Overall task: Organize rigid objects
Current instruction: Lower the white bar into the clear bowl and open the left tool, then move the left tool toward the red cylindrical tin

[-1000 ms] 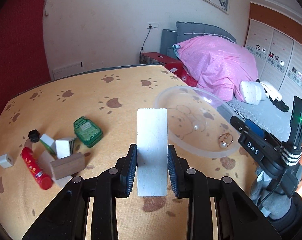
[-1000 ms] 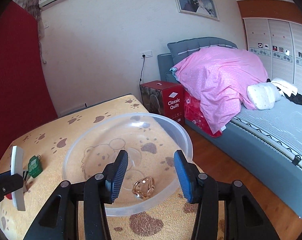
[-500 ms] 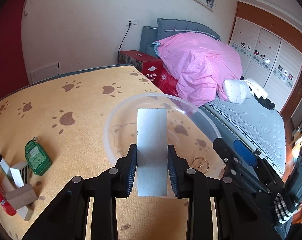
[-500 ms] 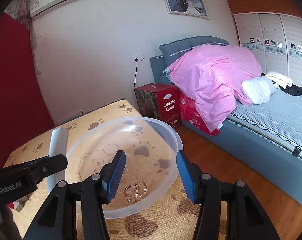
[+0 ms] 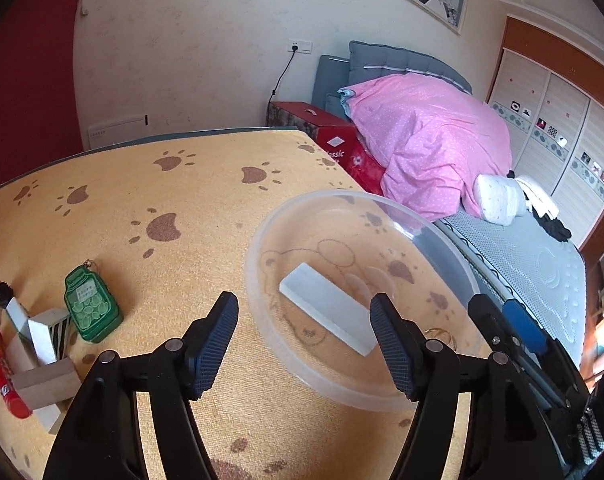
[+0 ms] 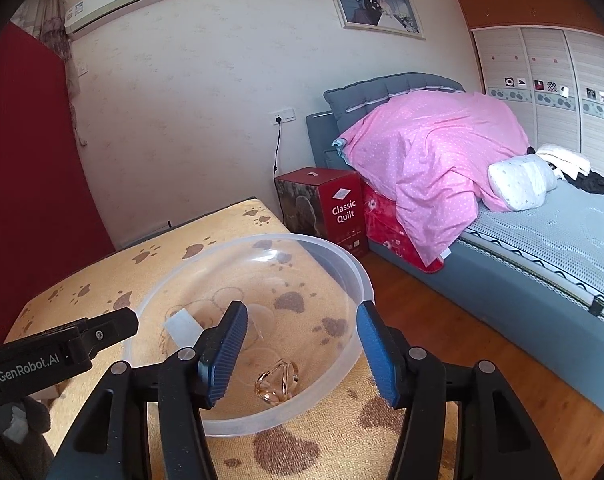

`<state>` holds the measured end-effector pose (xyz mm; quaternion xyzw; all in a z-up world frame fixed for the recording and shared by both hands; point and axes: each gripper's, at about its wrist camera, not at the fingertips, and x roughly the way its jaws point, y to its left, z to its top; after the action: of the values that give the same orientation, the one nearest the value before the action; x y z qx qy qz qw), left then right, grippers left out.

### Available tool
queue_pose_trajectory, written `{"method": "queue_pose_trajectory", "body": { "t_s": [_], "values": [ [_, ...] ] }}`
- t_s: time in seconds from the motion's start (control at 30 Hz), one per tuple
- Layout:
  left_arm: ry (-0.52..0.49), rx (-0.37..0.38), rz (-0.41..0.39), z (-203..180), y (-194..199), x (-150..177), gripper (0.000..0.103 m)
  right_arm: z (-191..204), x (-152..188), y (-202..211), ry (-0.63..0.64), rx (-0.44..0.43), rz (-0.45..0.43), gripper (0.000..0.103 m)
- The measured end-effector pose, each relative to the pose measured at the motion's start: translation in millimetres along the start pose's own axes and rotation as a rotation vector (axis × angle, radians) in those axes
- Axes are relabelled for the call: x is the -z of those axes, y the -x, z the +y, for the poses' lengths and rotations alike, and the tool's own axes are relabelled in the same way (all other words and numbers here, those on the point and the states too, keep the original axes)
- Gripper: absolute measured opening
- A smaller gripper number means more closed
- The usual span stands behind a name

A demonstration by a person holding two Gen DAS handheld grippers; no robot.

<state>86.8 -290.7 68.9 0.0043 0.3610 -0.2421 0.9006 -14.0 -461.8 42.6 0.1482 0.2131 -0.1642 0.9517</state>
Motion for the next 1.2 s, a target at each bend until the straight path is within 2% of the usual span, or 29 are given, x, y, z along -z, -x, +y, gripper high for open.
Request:
{"method": "queue_pose_trajectory", "body": {
  "t_s": [0.13, 0.2, 0.27, 0.43, 0.8, 1.2],
  "values": [
    [-0.013, -0.030, -0.002, 5, 5, 6, 0.074, 1, 0, -1, 0.004, -0.003, 0.004, 0.062],
    [-0.018, -0.041, -0.002, 8, 7, 8, 0.077, 1, 0, 0, 0.007, -0.007, 0.006, 0.066],
    [-0.022, -0.052, -0.003, 10, 10, 10, 0.079, 1, 0, 1, 0.010, -0.008, 0.004, 0.075],
    [-0.013, -0.080, -0.015, 22, 21, 15, 0.080, 2, 1, 2, 0.019, -0.015, 0.002, 0.078],
    [0.049, -0.157, -0.043, 66, 50, 29, 0.081, 5, 1, 4, 0.029, -0.002, -0.006, 0.078],
    [0.185, -0.262, -0.065, 146, 83, 44, 0.084, 11, 1, 10, 0.070, 0.041, -0.021, 0.079]
  ]
}}
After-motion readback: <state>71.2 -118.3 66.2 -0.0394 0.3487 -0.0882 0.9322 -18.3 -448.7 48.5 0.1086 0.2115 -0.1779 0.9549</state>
